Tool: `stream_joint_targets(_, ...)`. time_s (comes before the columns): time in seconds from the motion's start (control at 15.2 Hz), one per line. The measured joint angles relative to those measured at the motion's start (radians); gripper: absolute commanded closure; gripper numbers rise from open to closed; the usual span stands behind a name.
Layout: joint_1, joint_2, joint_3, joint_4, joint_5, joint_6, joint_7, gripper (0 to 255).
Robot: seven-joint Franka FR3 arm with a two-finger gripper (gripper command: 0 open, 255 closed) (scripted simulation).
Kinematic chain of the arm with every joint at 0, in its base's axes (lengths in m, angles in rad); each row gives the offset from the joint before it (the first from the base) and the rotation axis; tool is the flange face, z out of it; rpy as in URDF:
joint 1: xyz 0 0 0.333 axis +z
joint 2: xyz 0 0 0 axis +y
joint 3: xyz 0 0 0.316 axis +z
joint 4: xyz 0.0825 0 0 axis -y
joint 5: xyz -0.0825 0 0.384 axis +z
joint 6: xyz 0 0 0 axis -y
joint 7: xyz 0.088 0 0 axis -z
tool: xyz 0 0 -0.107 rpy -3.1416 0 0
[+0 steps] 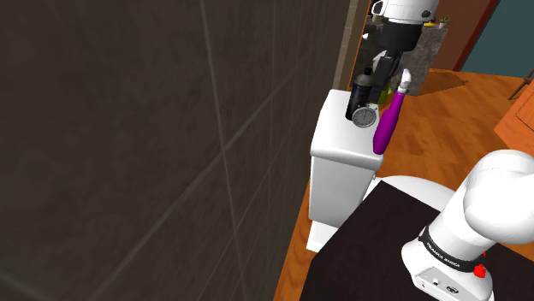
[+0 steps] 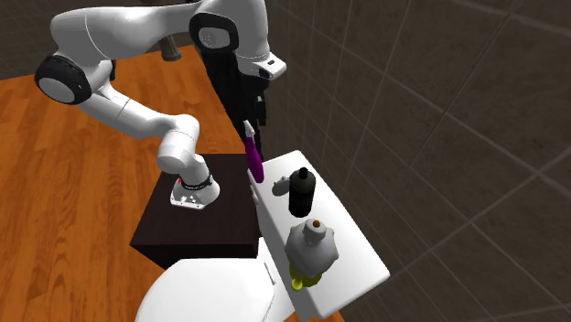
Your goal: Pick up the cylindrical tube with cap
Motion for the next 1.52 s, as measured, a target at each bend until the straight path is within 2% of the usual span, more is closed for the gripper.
stream_joint_targets(0.13,0.0,-0.006,-0.02,-0.007,0.0,0.014,-0.02,0)
stream_joint_targets(0.33,0.003,-0.021,-0.123,-0.022,0.007,0.086,-0.133,0)
stream_joint_targets(0.53,0.014,-0.021,-0.256,-0.018,0.021,0.153,-0.274,0)
stream_joint_targets(0.79,0.061,0.024,-0.44,0.014,0.074,0.244,-0.468,0)
stream_joint_targets(0.99,0.12,0.07,-0.591,0.046,0.137,0.298,-0.624,0)
stream_joint_targets(1.12,0.18,0.112,-0.7,0.091,0.192,0.315,-0.729,0)
stream_joint_targets(1.25,0.249,0.145,-0.81,0.137,0.254,0.32,-0.831,0)
stream_joint_targets(1.39,0.348,0.197,-0.948,0.199,0.327,0.314,-0.94,0)
stream_joint_targets(1.52,0.415,0.226,-1.04,0.237,0.366,0.306,-1.007,0)
